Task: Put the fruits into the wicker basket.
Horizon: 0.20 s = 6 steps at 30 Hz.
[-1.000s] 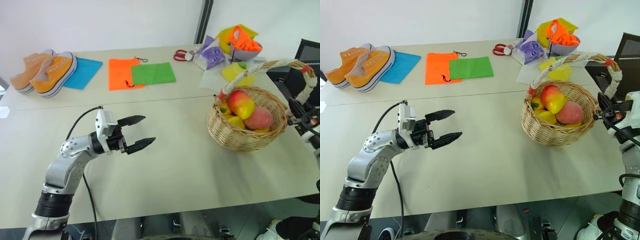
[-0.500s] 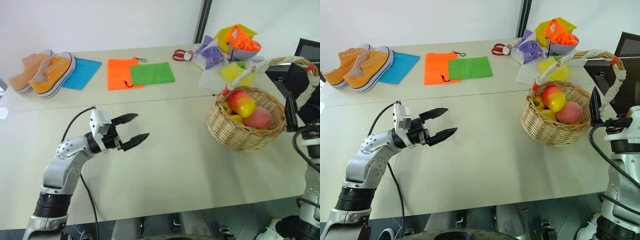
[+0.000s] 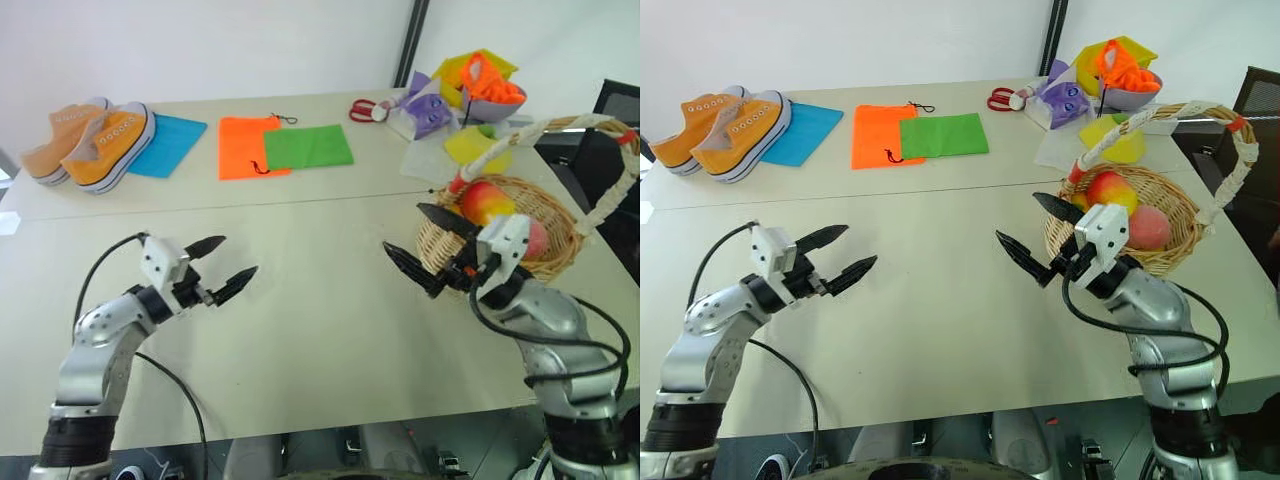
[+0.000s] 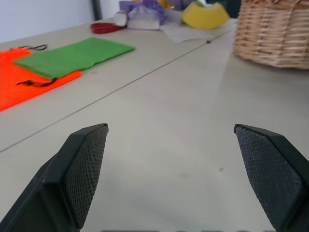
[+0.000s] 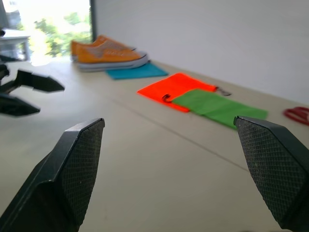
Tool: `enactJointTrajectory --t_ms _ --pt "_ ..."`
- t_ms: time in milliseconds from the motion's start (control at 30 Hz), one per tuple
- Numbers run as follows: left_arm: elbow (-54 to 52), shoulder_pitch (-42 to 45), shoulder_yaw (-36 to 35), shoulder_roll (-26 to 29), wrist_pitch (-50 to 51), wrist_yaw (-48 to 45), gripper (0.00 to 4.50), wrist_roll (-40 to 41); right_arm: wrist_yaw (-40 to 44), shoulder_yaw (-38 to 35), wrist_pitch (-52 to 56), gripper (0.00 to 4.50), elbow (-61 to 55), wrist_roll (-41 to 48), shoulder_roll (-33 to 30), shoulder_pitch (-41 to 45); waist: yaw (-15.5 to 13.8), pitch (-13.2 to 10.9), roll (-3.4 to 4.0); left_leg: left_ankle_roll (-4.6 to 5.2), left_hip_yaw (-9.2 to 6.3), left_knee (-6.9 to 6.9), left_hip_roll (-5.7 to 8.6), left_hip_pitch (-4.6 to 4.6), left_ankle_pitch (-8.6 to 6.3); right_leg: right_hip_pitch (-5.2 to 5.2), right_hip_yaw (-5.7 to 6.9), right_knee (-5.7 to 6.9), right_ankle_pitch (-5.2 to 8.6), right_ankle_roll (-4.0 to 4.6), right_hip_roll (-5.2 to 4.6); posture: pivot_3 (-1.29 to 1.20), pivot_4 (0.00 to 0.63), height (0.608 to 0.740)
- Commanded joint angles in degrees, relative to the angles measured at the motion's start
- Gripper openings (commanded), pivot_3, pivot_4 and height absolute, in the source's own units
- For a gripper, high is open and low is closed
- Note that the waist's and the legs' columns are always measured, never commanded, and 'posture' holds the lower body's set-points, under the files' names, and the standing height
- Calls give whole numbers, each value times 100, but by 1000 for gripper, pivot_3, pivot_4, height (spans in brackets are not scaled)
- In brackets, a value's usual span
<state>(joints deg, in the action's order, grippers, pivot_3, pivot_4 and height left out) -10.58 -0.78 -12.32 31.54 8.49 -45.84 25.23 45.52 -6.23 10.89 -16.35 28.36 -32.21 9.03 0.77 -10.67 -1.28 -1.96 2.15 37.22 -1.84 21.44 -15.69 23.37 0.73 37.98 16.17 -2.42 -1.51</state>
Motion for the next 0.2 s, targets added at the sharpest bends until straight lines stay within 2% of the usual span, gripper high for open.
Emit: enactJointTrajectory --t_ms 33,200 --pt "-294 -317 -458 95 -249 155 4500 -47 577 50 -231 4478 656 -41 -136 322 -2 -1 -3 0 0 -1 -1 0 0 0 0 0 0 0 0 0 150 740" --pt "-355 -602 -751 158 -369 360 4500 -166 957 234 -529 4478 1251 -253 -74 622 -5 1 -6 1 0 -2 -3 0 0 2 0 1 0 1 1 0 150 740"
